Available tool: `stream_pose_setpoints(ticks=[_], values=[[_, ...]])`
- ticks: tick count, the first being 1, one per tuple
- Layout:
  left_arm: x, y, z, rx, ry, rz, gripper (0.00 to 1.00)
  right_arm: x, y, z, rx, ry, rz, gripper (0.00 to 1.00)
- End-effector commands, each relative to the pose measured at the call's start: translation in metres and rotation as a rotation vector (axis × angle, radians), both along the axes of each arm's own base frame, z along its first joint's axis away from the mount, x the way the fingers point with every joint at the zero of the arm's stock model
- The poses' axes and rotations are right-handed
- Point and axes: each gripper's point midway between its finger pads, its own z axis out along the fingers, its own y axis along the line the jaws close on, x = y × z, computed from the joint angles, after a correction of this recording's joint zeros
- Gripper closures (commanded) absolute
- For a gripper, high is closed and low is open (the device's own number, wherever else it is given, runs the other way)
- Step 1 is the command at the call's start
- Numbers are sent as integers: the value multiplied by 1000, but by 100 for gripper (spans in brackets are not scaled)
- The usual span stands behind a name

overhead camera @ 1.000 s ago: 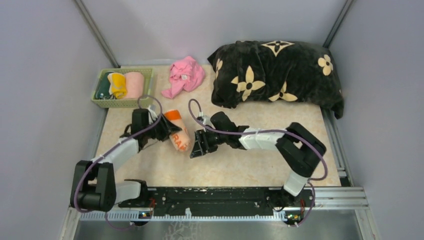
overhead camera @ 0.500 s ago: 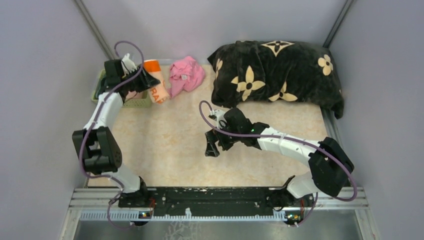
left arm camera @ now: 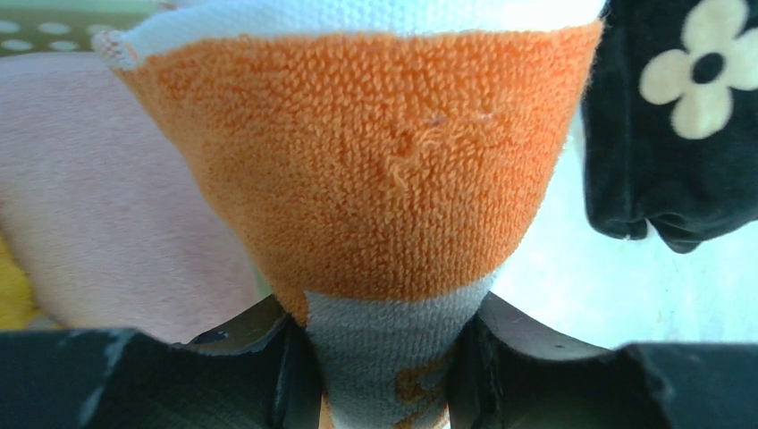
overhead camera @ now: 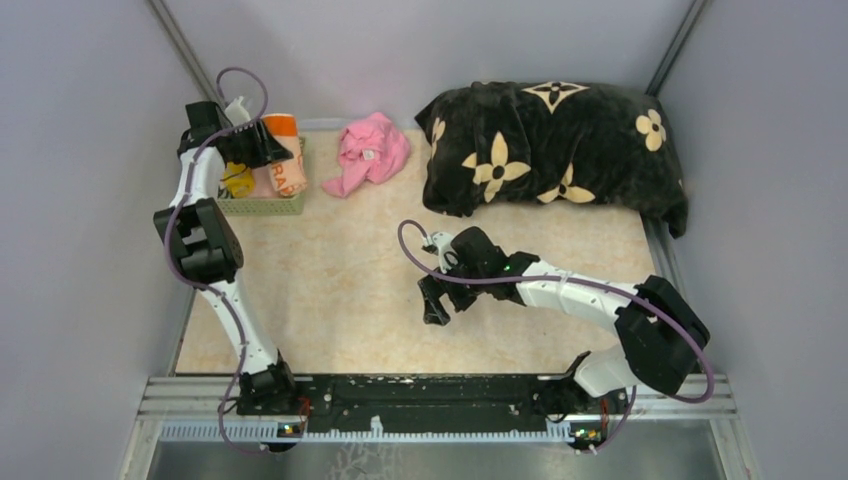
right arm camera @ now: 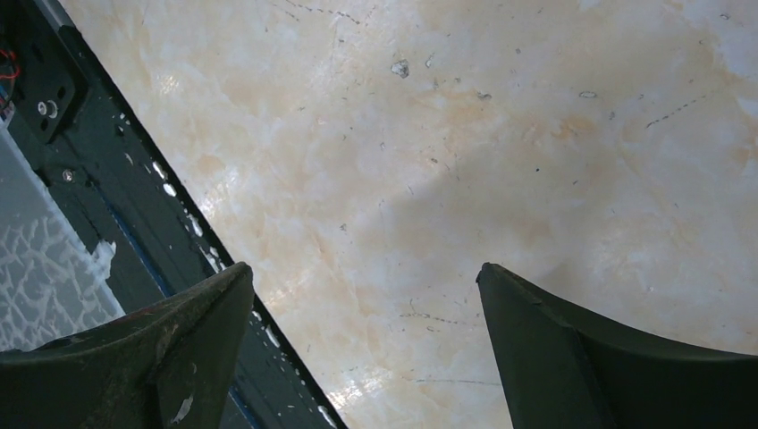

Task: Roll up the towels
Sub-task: Place the towel in the bin.

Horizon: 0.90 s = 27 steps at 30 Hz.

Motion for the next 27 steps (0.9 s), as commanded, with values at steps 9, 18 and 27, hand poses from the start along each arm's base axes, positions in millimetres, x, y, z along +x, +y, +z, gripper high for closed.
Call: stream_pose_setpoints(ticks=[9,18,27], values=[[8,38,-54,141,104,3,66,9,5,-7,-1,-12,-4,5],[12,55,-81,319,166,44,66,12,1,-17,-49,-10,-9,6],[13,29,-121,436,237,-20,62,14,1,-23,-69,-4,-11,6]])
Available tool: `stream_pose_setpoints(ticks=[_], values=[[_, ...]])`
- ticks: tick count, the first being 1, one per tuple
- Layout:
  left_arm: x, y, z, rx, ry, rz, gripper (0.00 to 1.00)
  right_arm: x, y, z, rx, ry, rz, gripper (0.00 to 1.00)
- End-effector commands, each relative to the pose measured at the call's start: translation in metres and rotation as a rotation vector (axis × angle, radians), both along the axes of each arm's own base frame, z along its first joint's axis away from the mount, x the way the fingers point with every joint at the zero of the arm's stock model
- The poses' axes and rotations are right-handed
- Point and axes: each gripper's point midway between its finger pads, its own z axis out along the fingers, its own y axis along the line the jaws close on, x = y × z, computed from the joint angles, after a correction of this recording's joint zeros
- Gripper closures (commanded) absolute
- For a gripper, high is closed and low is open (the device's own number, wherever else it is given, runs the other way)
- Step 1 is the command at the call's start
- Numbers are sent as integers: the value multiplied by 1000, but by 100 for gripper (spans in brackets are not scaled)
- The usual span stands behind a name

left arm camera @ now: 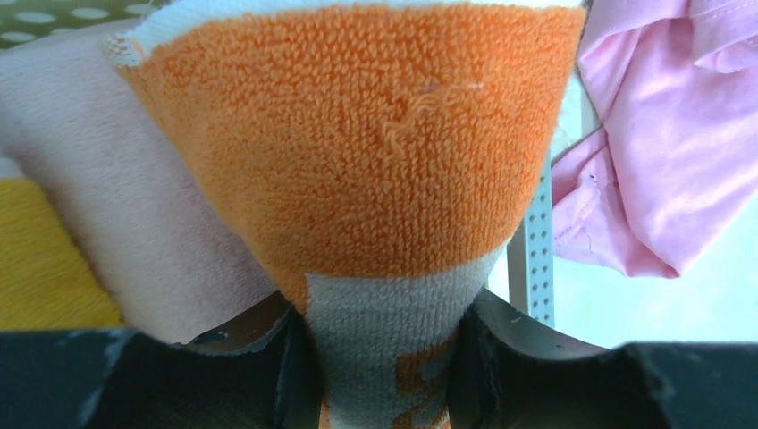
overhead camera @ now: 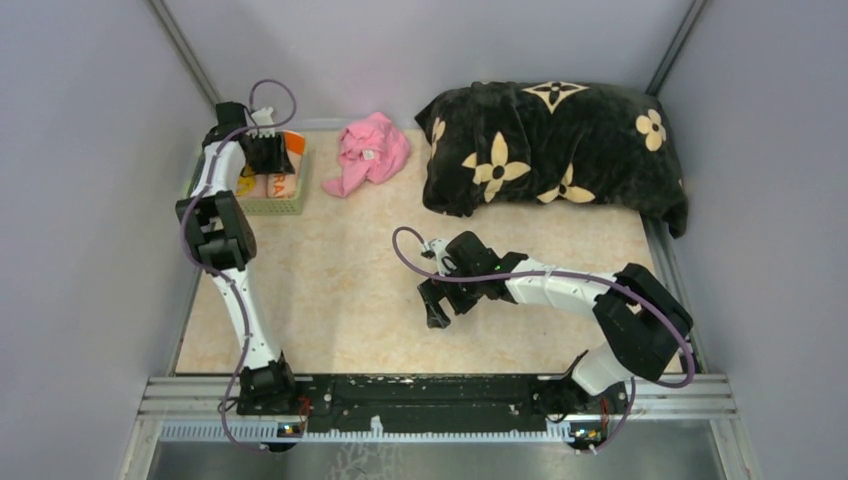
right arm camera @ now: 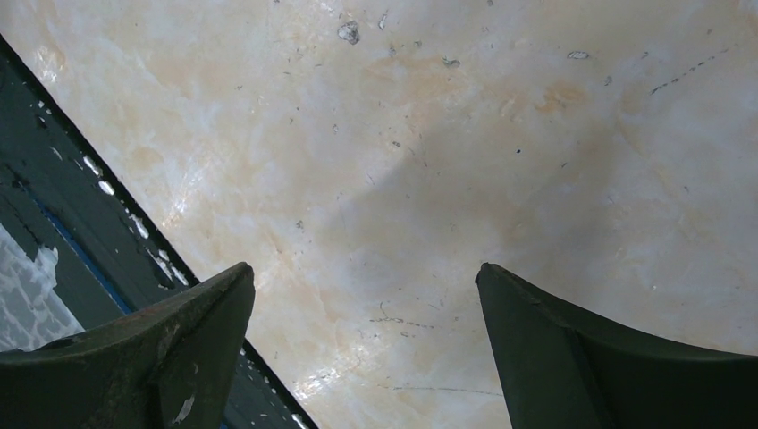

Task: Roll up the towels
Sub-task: Place the towel in the bin.

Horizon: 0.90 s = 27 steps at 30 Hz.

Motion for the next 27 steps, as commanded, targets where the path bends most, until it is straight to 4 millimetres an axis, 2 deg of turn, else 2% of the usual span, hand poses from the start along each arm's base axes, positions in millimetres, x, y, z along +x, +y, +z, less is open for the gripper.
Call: stream_pose_setpoints(ticks=[1,6,11,17,20,23,27], values=[[-7,-9,-48,92,110,-43,62,12,8,8,20,-42,5,6],[-12,-14,-81,137,198,-43,58,11,6,3,5,-37,10,6],[-27,-5,-114,162,327,32,58,12,8,1,6,-32,9,6],[-38,-6,-128,132,404,65,53,12,9,2,9,-27,8,7],[-33,-13,-115,99,370,60,46,11,7,7,13,-36,5,7],[-19,-19,-79,66,273,61,37,11,5,13,23,-54,0,7],[-7,-16,-31,82,159,75,28,10,5,19,42,-65,-5,7]])
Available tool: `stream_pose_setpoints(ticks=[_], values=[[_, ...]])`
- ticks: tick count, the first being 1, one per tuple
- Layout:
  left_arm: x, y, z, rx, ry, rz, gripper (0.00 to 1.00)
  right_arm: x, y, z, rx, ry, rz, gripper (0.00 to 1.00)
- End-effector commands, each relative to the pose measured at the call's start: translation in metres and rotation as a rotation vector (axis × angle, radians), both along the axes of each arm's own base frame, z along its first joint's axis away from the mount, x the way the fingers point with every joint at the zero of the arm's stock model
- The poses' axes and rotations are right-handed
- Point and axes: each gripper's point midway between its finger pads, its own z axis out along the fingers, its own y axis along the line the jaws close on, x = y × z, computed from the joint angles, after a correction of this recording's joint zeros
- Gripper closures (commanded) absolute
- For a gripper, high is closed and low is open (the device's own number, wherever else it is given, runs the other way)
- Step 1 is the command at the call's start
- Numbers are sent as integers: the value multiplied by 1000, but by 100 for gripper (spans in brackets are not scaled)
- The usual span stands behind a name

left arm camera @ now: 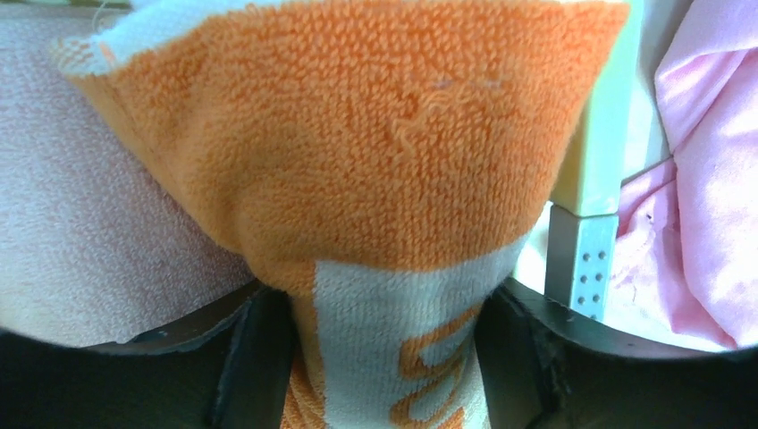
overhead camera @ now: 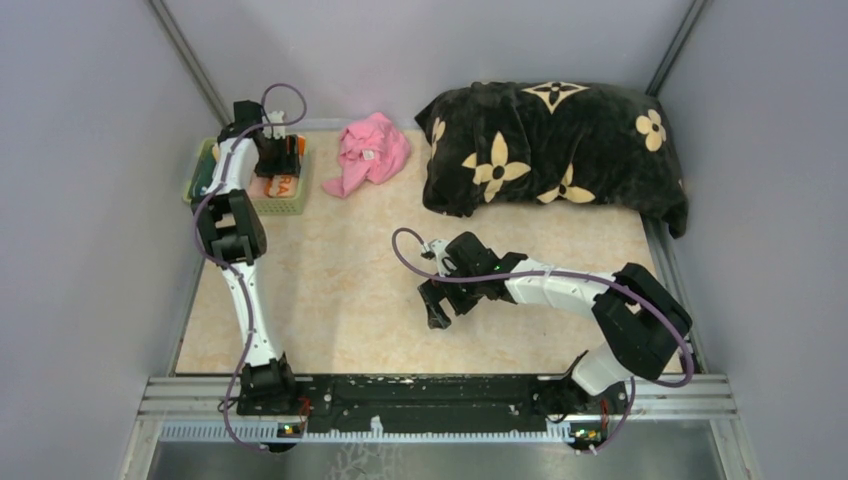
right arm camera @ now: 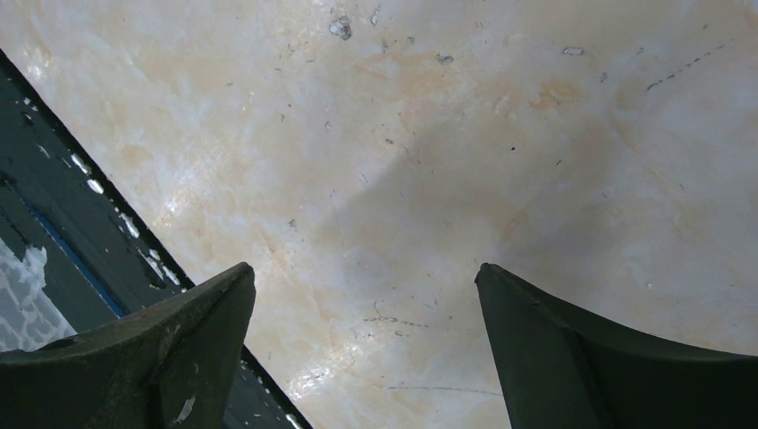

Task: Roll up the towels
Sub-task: Place the towel in the bin, then reset both arms

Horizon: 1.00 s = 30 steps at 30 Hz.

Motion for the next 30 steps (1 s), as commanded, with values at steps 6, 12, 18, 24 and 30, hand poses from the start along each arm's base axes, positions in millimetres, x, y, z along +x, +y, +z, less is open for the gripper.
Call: stream_pose_setpoints(ticks=[6,12,18,24,30], values=[[-17,-4,34,2,-15,28,21,11,10,32,83,-74,-6,7],[-21,-7,44,-11,-20,34,16,12,6,35,74,-92,-11,7],[-24,-11,95,-26,-115,53,0,25,0,49,62,-169,-63,5],[-50,-13,148,-3,-203,118,0,46,0,87,87,-262,-129,2],[-113,-60,201,-107,-331,83,1,82,-30,117,42,-351,-307,1]])
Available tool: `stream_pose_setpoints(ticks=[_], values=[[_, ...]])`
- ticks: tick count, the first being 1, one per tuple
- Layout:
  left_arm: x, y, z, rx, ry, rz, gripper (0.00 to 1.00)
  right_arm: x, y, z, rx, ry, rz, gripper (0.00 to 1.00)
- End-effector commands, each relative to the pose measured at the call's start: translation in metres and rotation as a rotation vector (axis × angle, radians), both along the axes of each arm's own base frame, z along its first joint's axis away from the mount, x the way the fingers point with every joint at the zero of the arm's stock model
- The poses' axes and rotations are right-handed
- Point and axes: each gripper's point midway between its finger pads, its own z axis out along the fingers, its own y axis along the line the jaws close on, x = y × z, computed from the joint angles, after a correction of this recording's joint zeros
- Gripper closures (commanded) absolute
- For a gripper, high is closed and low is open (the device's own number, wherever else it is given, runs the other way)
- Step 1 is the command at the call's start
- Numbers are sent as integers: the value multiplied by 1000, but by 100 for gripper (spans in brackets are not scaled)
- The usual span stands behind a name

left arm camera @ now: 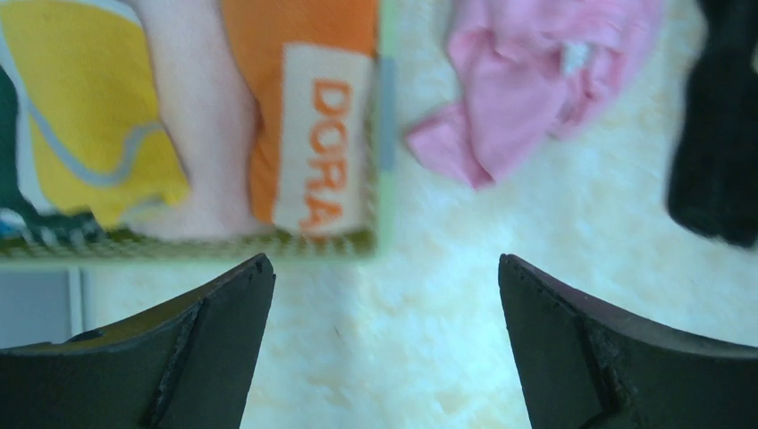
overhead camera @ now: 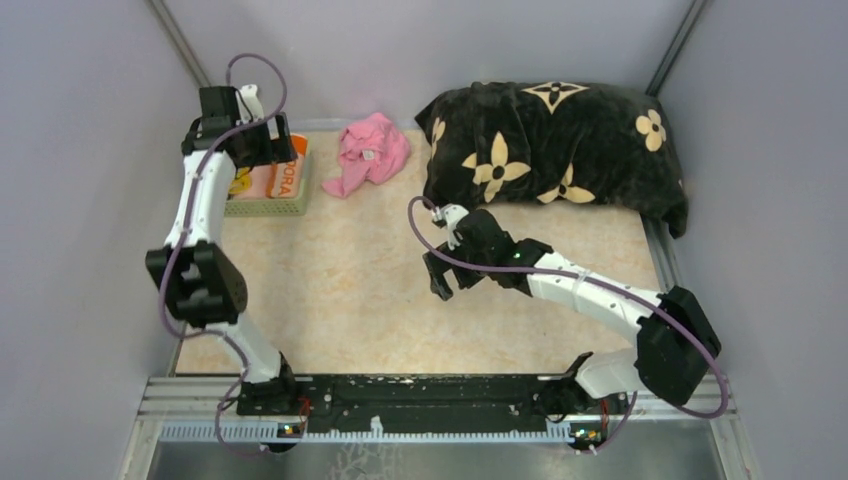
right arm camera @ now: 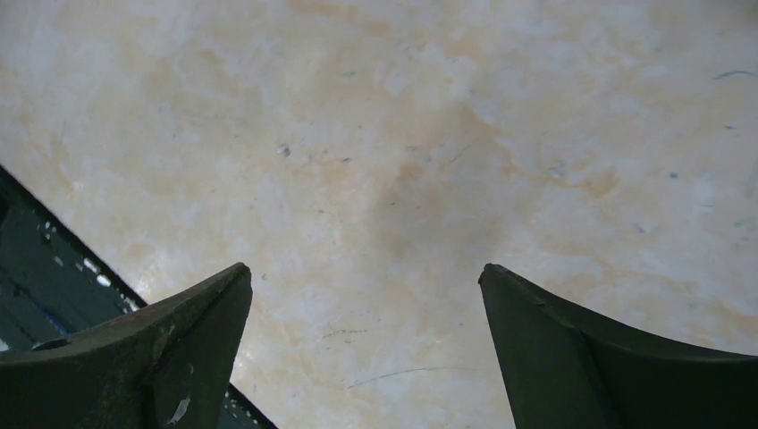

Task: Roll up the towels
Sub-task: Reset both arms

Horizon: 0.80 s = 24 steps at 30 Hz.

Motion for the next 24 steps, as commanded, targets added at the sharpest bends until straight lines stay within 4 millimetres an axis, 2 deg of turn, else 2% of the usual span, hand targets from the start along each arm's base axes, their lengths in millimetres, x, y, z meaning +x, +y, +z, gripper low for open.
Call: stream_pose_setpoints(ticks=[1,6,7,11,15,21,24], values=[[-46,-42,46,-101,-135,-34,1,44,-30,47,22,-128,-210,1],[-113,-68,79,-197,-328,-96,0,70,-98,60,28,-140,-473,1],[-126,-70,82,-202,-352,-97,0,73,-116,68,47,-152,-538,1],[-179,-74,100,-179,-474,-121,0,71,-177,88,73,-200,-745,1],[-222,-81,116,-135,-577,-132,0,52,-224,117,49,-303,-901,1],[-279,-78,146,-44,-736,-127,0,10,-260,164,73,-473,-1011,1],[-298,-66,149,-35,-775,-71,0,-12,-273,179,122,-561,-1048,1]])
